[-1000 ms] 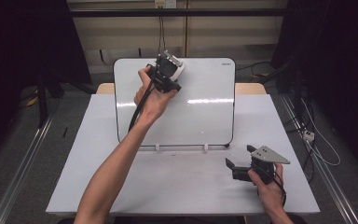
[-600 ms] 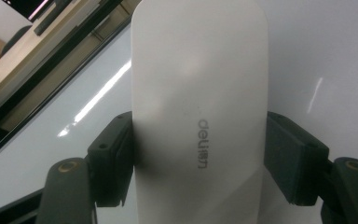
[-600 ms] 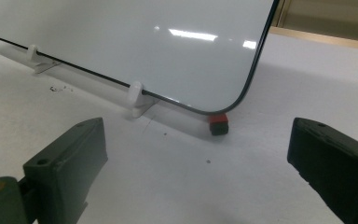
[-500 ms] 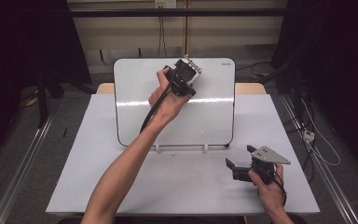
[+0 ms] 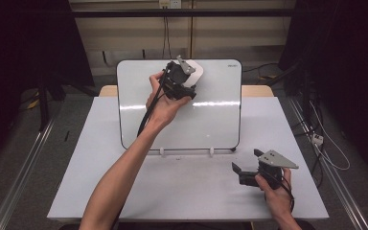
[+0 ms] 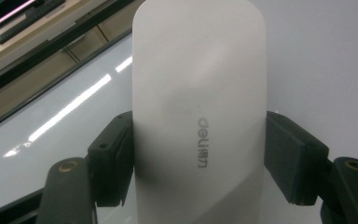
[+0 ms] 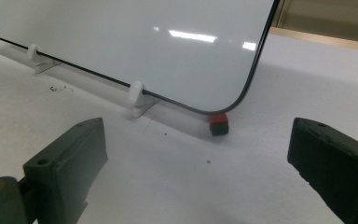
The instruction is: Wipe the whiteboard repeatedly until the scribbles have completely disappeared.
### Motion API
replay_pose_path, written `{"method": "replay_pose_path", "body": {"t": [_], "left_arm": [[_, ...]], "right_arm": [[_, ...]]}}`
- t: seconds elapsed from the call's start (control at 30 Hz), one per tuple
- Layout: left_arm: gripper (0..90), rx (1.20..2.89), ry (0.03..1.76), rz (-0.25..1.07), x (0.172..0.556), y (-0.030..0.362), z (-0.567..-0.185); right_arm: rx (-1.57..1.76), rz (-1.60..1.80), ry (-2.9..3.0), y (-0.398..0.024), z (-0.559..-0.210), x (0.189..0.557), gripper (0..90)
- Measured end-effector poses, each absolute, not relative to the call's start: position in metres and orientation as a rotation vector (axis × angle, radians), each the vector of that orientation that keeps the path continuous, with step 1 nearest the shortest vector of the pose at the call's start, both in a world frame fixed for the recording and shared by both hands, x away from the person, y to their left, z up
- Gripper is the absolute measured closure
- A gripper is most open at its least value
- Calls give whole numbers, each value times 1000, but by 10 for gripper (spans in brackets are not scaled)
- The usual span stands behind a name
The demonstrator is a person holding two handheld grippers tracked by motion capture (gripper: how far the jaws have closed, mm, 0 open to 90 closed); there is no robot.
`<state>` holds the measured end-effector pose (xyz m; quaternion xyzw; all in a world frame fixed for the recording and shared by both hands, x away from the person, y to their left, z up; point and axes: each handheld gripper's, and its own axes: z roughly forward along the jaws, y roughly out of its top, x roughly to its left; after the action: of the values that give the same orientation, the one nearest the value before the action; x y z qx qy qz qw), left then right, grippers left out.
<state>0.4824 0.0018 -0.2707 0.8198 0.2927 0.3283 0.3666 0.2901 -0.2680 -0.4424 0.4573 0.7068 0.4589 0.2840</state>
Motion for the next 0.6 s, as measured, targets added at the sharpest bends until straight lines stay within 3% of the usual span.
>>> {"method": "replay_pose_path", "body": {"t": [0.6], "left_arm": [[313, 2020, 753, 818, 454, 50, -275]], "right_arm": [[1232, 1217, 1894, -262, -442, 295, 46]]}}
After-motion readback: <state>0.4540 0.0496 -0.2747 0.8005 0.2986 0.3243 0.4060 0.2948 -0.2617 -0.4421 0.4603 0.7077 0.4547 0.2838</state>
